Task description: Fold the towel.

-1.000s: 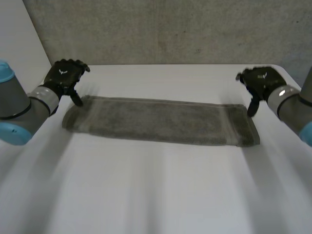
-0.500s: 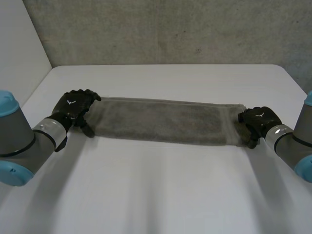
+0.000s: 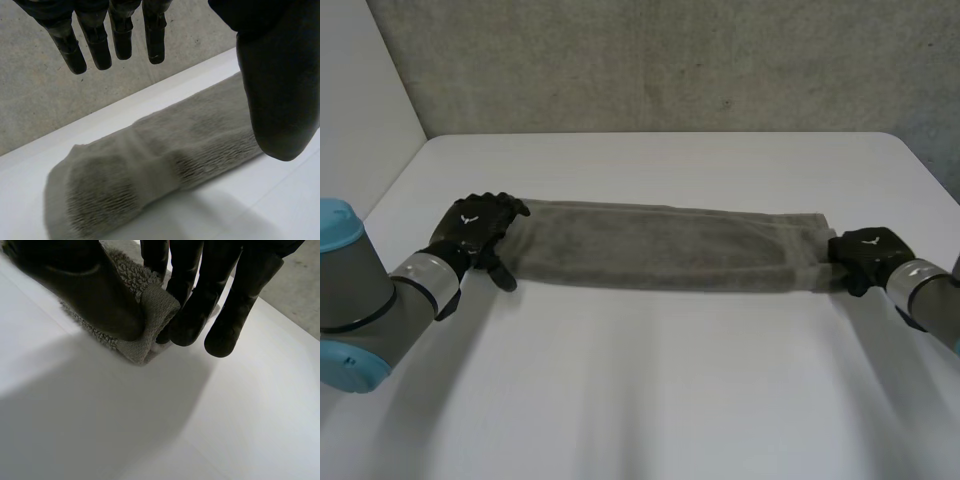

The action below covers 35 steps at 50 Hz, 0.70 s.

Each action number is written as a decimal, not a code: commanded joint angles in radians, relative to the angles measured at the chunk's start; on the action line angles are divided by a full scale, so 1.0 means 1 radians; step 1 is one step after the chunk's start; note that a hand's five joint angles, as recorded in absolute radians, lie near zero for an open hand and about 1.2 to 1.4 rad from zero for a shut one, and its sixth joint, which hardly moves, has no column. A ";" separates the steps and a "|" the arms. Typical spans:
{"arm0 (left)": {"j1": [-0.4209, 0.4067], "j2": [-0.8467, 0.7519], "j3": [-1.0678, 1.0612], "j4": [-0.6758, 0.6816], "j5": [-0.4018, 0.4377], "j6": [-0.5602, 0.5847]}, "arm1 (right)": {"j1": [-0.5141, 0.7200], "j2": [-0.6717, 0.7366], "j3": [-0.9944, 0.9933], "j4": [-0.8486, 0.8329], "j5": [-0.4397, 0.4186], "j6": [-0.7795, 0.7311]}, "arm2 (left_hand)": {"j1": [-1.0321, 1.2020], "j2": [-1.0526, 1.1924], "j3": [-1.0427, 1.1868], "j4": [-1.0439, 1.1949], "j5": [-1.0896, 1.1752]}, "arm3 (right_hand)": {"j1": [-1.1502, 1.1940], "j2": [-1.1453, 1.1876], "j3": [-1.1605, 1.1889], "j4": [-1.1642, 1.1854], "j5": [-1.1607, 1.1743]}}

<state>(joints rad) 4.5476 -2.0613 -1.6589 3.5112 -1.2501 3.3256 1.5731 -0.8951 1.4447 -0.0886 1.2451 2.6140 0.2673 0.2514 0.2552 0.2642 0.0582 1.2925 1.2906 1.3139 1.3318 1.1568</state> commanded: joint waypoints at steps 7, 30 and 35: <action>0.014 0.001 -0.013 0.012 0.000 0.000 | -0.208 -0.019 -0.190 0.150 0.005 -0.155 | -0.063 -0.047 -0.051 -0.060 -0.028 | 0.104 0.106 0.082 0.064 0.065; 0.021 0.001 -0.012 0.020 0.000 0.000 | 0.629 0.180 -0.846 0.271 0.177 -0.137 | -0.063 -0.047 -0.050 -0.060 -0.028 | 0.104 0.106 0.082 0.064 0.065; 0.021 0.001 -0.015 0.019 0.000 0.002 | 0.751 0.359 -0.940 0.256 0.177 -0.149 | -0.063 -0.047 -0.050 -0.060 -0.028 | 0.104 0.106 0.082 0.064 0.065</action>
<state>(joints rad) 4.5668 -2.0601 -1.6722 3.5313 -1.2502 3.3271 2.1428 -0.7587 0.6293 0.1943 1.4140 2.4800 0.2673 0.2514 0.2552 0.2642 0.0582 1.3062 1.3006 1.3143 1.3319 1.1570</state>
